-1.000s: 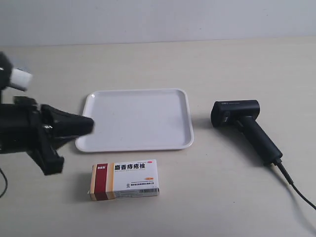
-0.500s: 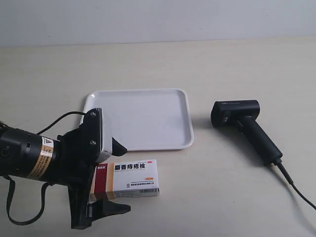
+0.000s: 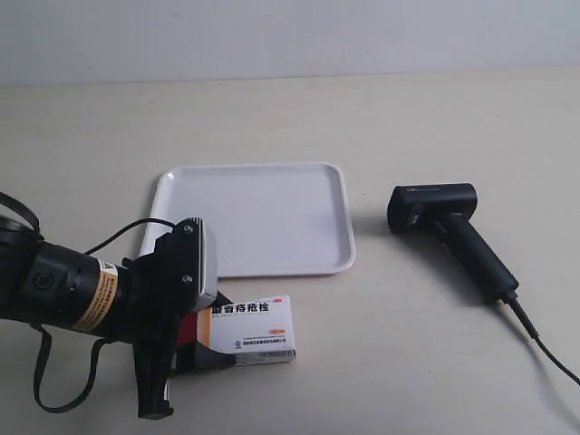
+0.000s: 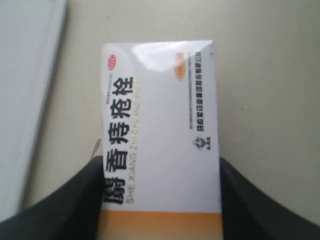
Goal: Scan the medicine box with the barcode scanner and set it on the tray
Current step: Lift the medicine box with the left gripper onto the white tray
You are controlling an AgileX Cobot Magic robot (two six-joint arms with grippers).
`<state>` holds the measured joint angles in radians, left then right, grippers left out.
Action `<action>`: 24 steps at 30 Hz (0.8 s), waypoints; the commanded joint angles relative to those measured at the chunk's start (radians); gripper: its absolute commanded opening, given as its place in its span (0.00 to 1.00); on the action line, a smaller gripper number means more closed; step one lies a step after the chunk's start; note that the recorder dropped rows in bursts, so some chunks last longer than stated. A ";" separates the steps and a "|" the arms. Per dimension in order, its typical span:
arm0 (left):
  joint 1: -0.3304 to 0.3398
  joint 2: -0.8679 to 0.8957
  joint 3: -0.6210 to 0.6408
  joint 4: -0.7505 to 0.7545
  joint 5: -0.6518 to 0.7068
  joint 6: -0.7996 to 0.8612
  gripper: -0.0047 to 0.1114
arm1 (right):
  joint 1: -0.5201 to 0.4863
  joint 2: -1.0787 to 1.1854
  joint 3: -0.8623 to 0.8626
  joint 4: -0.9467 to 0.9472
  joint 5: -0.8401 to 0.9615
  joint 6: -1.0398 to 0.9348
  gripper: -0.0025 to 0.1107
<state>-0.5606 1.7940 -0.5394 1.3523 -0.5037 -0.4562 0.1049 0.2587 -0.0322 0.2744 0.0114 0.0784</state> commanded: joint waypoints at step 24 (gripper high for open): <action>0.253 0.060 -0.360 0.392 -0.328 -0.361 0.04 | 0.303 1.238 -0.470 -0.114 0.001 -0.235 0.75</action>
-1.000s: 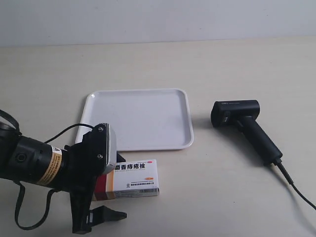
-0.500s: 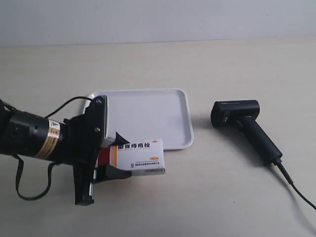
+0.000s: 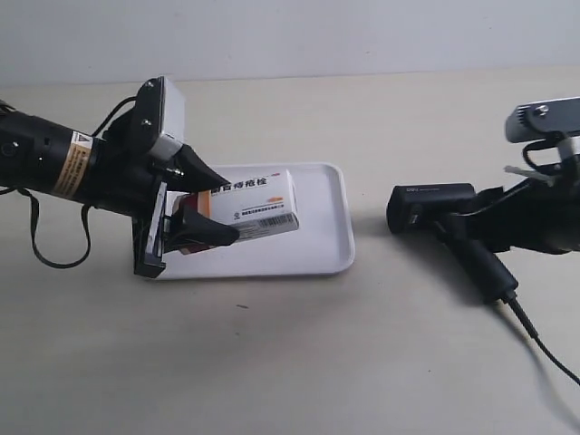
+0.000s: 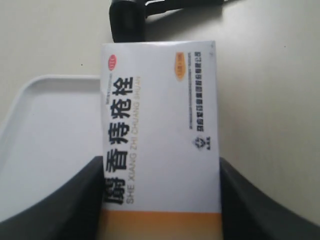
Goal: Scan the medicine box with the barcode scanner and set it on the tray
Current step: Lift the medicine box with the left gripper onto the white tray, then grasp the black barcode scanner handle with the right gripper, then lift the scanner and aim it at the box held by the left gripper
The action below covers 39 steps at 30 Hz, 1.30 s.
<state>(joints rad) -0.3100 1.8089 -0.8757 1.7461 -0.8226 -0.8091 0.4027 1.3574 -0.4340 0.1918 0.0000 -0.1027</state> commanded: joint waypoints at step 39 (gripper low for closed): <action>0.050 0.072 -0.046 -0.002 0.023 -0.012 0.04 | 0.003 0.145 -0.284 -0.227 0.107 -0.316 0.02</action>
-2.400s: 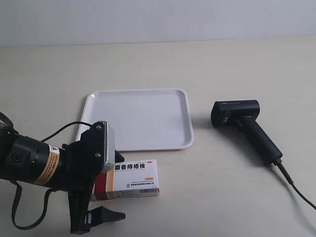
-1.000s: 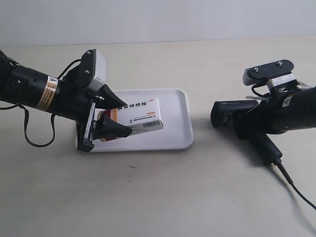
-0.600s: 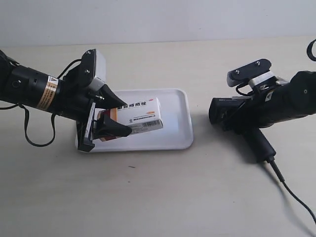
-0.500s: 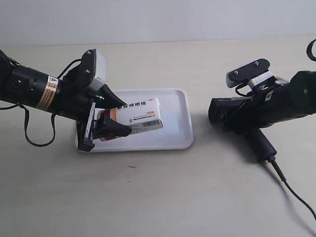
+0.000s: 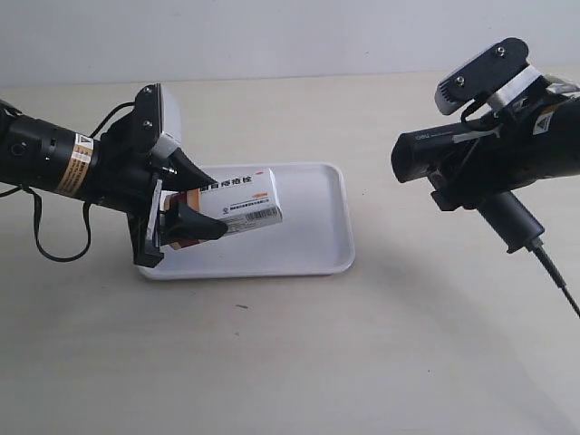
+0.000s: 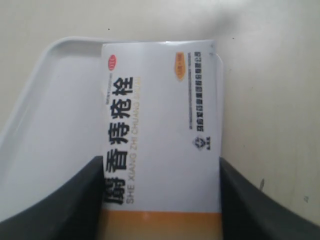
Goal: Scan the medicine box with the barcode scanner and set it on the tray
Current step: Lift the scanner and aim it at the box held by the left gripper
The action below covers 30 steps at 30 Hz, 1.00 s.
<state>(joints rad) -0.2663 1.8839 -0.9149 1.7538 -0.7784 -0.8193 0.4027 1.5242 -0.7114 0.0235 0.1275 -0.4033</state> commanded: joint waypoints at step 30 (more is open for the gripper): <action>0.006 0.032 -0.007 -0.049 -0.010 0.078 0.04 | 0.005 0.096 -0.076 -0.137 -0.027 -0.040 0.02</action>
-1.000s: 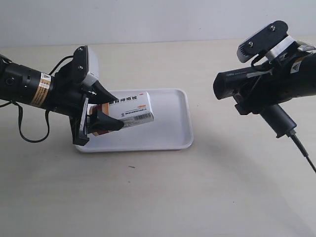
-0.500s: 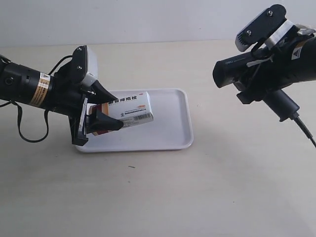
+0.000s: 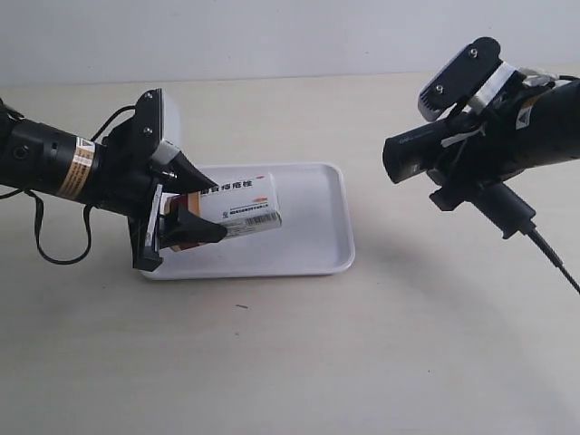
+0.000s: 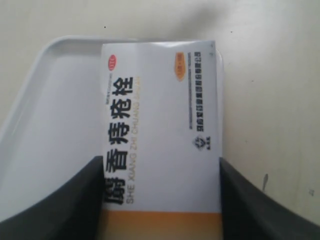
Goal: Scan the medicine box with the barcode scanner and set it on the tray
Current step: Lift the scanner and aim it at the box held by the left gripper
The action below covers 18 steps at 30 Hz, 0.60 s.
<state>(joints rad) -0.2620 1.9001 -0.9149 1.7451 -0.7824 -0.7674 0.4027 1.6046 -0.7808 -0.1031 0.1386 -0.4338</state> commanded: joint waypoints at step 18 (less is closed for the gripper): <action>-0.014 0.209 -0.050 -0.389 0.197 0.098 0.33 | 0.005 0.264 -0.006 0.052 -0.222 0.382 0.06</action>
<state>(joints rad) -0.2643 2.0953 -0.9638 1.3622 -0.6277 -0.6640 0.4027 1.8609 -0.7808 -0.0549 -0.0478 -0.0713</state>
